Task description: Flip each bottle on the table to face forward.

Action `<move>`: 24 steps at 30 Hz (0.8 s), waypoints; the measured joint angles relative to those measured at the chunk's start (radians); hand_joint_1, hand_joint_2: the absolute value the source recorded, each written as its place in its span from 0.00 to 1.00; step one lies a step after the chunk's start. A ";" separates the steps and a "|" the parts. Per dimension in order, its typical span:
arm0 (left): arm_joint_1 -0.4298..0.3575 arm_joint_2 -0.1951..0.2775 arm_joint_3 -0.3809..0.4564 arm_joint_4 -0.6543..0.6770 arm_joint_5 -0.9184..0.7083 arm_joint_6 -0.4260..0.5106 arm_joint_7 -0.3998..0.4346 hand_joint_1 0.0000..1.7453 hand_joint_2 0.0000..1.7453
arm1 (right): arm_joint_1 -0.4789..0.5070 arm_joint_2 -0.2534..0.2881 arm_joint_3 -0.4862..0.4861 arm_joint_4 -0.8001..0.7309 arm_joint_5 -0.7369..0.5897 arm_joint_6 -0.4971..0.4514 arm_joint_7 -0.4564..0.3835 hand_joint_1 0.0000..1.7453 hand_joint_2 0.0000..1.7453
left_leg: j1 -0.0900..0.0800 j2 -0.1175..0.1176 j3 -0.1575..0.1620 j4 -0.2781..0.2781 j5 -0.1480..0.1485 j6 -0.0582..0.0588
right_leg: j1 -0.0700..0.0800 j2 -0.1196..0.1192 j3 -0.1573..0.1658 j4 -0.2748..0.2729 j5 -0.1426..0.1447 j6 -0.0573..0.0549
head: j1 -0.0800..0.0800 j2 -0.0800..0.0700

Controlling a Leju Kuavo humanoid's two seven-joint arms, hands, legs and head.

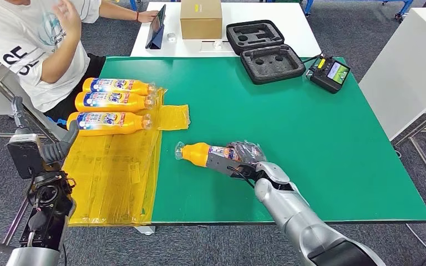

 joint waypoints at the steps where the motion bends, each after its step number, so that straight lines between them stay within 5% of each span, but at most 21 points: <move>1: -0.003 0.000 0.000 0.005 0.003 -0.002 0.000 0.00 1.00 | 0.000 -0.001 -0.003 0.000 -0.007 0.004 -0.008 1.00 1.00 | 0.000 0.000 0.000 0.000 0.000 0.000 | 0.000 0.000 0.000 0.000 0.000 0.000 | 0.000 0.000; 7: -0.012 -0.001 -0.005 0.032 0.040 -0.039 0.001 0.00 1.00 | 0.001 -0.003 -0.014 -0.002 -0.107 0.052 -0.115 1.00 1.00 | 0.000 0.004 0.003 0.000 -0.001 -0.001 | 0.000 0.003 0.002 0.000 0.000 0.000 | 0.000 0.000; 14: 0.000 -0.002 -0.026 0.066 0.276 -0.309 0.116 0.00 1.00 | 0.117 0.020 -0.053 -0.127 -0.454 0.094 -0.459 1.00 1.00 | 0.001 0.003 0.000 0.000 -0.001 -0.001 | 0.000 0.004 0.000 0.000 0.001 0.000 | 0.000 0.000; 24: 0.046 -0.003 -0.068 0.103 0.526 -0.582 0.276 0.00 1.00 | 0.208 0.060 -0.083 -0.322 -0.712 -0.009 -0.581 1.00 1.00 | 0.000 0.003 -0.007 0.000 -0.001 -0.001 | 0.000 0.003 -0.007 0.001 0.000 0.000 | 0.000 0.000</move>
